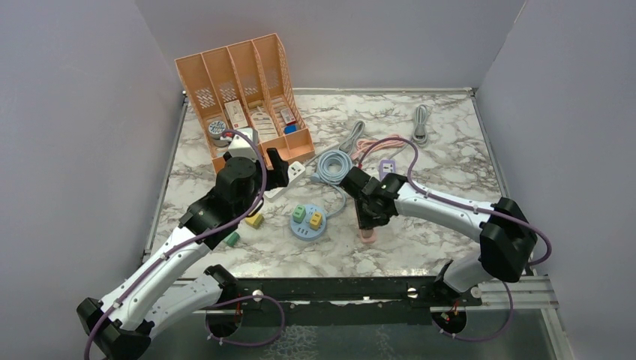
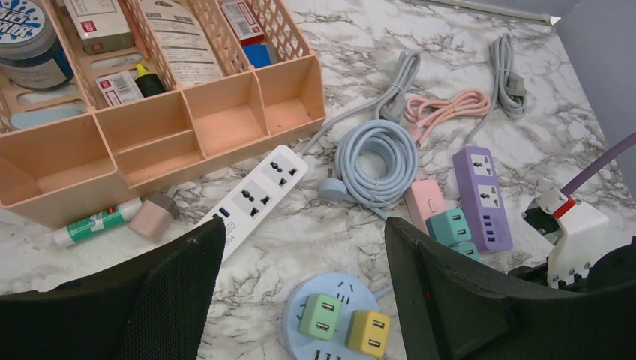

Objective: Insert the plug

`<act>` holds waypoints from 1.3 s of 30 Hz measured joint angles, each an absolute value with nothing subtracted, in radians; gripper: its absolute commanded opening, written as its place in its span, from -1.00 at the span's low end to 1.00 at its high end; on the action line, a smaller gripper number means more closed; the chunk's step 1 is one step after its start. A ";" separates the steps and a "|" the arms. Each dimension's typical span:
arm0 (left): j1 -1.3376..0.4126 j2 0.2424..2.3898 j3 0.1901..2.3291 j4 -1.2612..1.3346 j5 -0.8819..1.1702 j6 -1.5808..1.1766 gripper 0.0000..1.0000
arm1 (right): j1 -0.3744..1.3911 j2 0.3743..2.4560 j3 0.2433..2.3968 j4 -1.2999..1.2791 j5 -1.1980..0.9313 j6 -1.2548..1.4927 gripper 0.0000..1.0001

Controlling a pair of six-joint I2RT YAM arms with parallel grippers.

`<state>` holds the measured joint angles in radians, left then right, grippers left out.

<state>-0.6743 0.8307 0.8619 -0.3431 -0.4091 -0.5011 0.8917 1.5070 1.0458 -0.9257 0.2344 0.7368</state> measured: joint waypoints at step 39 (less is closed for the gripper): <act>-0.670 0.910 0.855 -0.410 -0.424 -0.576 0.92 | 0.911 1.534 1.064 -0.889 0.278 0.854 0.35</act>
<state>-0.6697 0.9104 0.8547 -0.4095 -0.4240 -0.5762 0.9108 1.5345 1.0641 -0.8886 0.2779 0.8536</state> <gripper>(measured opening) 0.941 0.670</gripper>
